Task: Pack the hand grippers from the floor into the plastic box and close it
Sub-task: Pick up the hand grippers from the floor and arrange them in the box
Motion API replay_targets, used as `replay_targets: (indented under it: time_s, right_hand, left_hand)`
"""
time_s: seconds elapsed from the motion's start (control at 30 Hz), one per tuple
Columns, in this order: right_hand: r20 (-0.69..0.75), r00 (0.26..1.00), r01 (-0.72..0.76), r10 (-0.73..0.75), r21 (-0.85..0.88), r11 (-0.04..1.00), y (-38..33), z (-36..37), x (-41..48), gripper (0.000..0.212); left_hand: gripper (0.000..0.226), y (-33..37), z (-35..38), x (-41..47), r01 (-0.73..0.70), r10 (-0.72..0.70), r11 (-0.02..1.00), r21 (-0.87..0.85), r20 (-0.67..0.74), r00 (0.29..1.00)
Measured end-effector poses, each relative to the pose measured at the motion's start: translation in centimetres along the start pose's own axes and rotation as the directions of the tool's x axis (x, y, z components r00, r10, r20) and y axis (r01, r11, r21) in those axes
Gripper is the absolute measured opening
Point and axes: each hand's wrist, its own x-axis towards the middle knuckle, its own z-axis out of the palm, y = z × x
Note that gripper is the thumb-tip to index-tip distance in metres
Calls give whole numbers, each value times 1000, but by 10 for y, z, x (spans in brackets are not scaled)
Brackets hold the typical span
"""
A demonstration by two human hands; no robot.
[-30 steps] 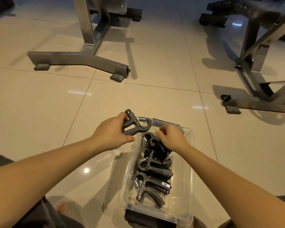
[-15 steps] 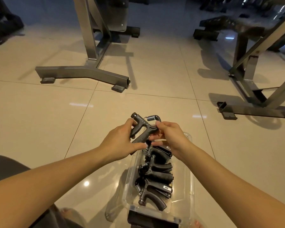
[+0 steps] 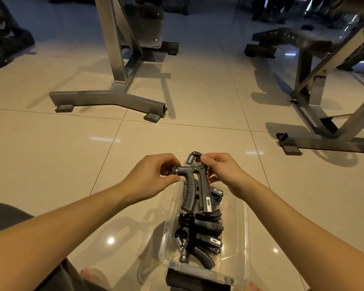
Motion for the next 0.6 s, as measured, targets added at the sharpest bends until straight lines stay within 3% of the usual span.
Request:
replay_targets:
  time_s: [0.13, 0.2, 0.33, 0.43, 0.53, 0.6]
  right_hand:
    - [-38, 998, 53, -51, 61, 997, -4, 9, -3, 24]
    - [-26, 998, 63, -63, 10, 998, -4, 14, -4, 41]
    - [-33, 989, 132, -146, -270, 954, -4, 27, -10, 77]
    - [-107, 973, 150, -206, -388, 909, -4, 39, -14, 72]
    - [-132, 977, 117, -170, -337, 934, -3, 34, -14, 63]
    - [-105, 986, 93, -126, -272, 958, -2, 23, -12, 62]
  left_hand:
    - [17, -1, -2, 3, -46, 62, 994, 102, -156, 986]
    - [18, -1, -5, 5, -36, 77, 984, 176, -231, 970]
    - [22, -3, -7, 9, -15, 100, 968, 252, -325, 941]
    - [22, 1, -2, 10, -27, 115, 966, 257, -332, 936]
    - [26, 1, -1, 11, -52, 123, 964, 262, -261, 957]
    - [40, -3, -5, 13, -89, 136, 958, 272, -158, 978]
